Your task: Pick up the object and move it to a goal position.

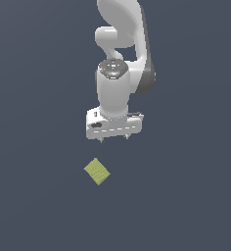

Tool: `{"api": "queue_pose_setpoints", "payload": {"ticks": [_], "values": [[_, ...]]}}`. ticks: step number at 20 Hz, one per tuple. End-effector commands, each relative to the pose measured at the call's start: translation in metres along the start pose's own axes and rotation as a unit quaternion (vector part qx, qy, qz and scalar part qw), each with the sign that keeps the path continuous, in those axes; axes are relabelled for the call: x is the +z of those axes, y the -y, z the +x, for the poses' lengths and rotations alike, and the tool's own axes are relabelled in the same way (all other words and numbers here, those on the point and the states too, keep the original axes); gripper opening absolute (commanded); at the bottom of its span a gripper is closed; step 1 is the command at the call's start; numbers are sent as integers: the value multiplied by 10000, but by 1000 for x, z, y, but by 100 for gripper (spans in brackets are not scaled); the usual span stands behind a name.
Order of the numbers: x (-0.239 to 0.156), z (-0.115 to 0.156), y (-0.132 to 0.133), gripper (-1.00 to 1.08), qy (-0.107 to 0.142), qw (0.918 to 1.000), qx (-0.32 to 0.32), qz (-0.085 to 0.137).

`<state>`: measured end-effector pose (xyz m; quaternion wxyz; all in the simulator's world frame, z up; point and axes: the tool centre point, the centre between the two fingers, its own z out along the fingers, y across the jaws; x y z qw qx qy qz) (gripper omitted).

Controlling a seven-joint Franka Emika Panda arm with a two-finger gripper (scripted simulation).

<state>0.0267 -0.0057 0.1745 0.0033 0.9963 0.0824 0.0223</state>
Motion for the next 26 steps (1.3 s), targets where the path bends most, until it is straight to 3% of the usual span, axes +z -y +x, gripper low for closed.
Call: {"api": "queue_pose_setpoints", "payload": {"ticks": [1,11,26], "values": [[8,6,-6,100,22,9997,-241,-7],[48,31,-38,100,113,9900,-1409,1],[106,51,-81,100,187,9592,-2820,91]]}}
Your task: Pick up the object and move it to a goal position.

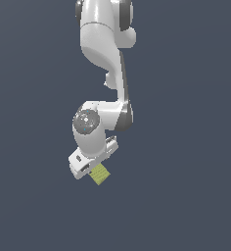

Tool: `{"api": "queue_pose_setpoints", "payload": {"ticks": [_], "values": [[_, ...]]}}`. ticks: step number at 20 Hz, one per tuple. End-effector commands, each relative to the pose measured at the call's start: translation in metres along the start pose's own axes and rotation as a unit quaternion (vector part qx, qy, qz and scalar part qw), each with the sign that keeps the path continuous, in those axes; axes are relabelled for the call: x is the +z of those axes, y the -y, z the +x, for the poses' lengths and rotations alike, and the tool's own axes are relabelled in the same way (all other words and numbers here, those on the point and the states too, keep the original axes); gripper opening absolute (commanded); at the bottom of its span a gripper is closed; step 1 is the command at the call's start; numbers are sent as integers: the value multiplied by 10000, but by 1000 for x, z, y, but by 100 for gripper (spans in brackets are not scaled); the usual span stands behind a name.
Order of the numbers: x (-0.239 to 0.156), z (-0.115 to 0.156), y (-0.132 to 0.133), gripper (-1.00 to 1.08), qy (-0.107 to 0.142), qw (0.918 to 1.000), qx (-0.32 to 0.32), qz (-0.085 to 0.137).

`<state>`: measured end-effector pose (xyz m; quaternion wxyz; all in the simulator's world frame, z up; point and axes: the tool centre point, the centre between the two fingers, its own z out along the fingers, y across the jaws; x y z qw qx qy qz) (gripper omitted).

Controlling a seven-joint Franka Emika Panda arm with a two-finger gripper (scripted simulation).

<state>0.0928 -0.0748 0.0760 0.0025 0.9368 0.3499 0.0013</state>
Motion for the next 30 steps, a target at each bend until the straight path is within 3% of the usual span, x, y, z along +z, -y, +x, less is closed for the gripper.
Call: {"api": "queue_pose_setpoints", "payload": {"ticks": [1,14,23,29,30], "values": [[6,-1,-5,100,0,9999,-164,10],[19,-3,-12,100,5,9993,-372,28],[61,-4,-11,100,3,9992,-391,27],[66,-3,-12,100,3,9992,-393,27],[66,-3,-12,-100,3,9992,-393,27]]}}
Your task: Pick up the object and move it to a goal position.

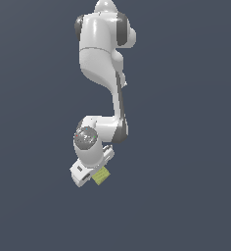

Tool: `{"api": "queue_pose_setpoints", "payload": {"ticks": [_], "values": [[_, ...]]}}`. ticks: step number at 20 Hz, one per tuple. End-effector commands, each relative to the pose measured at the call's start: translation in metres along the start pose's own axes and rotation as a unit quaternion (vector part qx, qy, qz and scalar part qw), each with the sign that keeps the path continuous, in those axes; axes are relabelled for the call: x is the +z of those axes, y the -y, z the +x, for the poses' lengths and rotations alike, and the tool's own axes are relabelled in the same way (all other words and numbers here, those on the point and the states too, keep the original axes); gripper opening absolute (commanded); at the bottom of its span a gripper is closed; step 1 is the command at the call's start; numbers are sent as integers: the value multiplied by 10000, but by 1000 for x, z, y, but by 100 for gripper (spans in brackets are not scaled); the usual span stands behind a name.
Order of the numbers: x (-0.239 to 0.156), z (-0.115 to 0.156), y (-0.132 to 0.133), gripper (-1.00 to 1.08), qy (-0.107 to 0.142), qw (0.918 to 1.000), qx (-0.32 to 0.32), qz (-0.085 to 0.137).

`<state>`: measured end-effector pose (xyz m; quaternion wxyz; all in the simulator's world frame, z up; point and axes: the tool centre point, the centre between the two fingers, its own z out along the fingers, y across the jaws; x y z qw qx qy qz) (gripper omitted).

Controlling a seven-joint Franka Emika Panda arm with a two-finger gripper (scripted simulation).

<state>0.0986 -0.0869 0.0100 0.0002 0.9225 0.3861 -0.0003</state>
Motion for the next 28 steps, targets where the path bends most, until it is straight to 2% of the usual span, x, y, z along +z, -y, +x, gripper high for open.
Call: {"api": "queue_pose_setpoints", "payload": {"ticks": [1,16,22,28], "values": [[0,1,0,-100,-2,10000,-4,0],[-2,0,4,-100,0,10000,0,0],[-10,-1,17,-100,0,10000,0,0],[-23,-3,41,-100,0,10000,0,0]]}}
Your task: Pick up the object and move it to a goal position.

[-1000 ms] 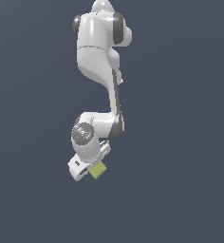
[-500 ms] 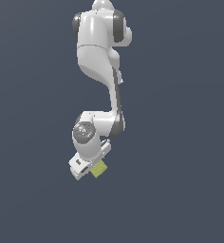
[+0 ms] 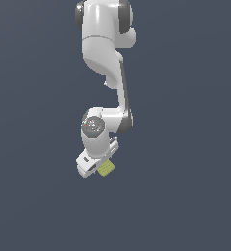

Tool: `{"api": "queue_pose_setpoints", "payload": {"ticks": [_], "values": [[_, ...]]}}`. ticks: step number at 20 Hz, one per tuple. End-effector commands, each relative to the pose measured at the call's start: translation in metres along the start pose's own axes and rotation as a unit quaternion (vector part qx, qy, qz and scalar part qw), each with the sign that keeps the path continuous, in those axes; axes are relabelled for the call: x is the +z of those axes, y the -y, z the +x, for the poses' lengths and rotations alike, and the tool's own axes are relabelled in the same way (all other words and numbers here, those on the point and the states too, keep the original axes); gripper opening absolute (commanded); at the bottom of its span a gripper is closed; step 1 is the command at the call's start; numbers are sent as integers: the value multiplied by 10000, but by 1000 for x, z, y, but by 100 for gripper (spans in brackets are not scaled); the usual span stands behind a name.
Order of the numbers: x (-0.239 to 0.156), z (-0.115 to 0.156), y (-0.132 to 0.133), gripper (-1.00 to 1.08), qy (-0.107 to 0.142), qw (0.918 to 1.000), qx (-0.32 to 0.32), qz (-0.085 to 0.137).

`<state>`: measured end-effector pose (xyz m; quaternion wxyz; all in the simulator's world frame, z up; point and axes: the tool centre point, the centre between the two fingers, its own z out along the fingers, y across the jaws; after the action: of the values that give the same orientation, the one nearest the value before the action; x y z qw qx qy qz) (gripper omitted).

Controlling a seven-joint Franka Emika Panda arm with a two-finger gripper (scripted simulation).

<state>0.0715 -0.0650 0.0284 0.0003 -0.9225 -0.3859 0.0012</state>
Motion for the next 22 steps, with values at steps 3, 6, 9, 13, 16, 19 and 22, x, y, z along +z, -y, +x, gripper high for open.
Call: {"api": "queue_pose_setpoints", "payload": {"ticks": [3,6,9,13,16,19,22], "values": [[-15,-1,24,-100,-5,10000,-3,-10],[-25,-3,42,-100,-5,10000,-3,-10],[-37,-4,62,-100,-5,10000,-3,-10],[-53,-6,92,-100,-4,10000,-4,-11],[-65,-7,112,-100,-4,10000,-4,-11],[-76,-8,131,-100,-4,10000,-4,-11],[-86,-9,147,-100,-4,10000,-4,-11]]}}
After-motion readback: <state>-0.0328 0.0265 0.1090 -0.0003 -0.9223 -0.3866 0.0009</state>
